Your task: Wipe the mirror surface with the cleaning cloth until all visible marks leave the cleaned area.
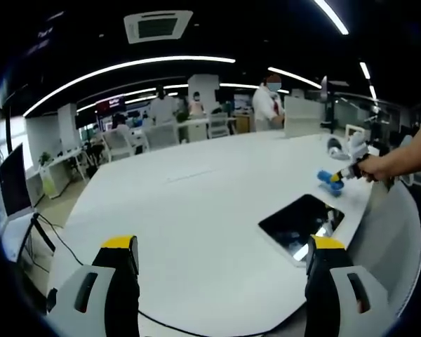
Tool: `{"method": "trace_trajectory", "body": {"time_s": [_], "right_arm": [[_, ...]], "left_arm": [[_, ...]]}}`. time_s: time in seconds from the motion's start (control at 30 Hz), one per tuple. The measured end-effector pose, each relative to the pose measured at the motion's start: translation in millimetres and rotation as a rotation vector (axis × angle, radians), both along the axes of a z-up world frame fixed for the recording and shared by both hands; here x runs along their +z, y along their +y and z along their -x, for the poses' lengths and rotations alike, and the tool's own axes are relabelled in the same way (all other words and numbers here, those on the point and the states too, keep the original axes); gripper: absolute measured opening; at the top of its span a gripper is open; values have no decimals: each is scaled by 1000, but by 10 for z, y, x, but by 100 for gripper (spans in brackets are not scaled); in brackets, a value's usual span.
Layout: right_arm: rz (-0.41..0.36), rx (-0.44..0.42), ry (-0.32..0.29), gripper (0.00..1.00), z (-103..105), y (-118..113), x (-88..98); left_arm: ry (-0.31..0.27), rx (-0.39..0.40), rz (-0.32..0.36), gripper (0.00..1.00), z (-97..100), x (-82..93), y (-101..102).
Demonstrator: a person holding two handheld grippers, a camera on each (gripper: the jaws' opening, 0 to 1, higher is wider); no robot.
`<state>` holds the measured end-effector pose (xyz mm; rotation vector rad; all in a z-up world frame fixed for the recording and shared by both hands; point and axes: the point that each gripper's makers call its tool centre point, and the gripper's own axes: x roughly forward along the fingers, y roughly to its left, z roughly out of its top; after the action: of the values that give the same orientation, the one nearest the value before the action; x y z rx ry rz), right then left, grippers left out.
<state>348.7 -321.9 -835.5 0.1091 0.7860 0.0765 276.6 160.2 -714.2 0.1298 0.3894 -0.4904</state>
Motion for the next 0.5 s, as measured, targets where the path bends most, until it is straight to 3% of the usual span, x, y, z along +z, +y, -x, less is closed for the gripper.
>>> {"method": "trace_trajectory", "body": {"time_s": [0.27, 0.4, 0.5], "right_arm": [[-33, -22, 40, 2, 70, 5, 65], [-37, -15, 44, 2, 62, 66, 26], [-39, -13, 55, 1, 62, 92, 9]], "left_arm": [[7, -16, 26, 100, -13, 31, -90], [22, -23, -9, 100, -80, -75, -26], [-6, -1, 18, 100, -106, 41, 28]]}}
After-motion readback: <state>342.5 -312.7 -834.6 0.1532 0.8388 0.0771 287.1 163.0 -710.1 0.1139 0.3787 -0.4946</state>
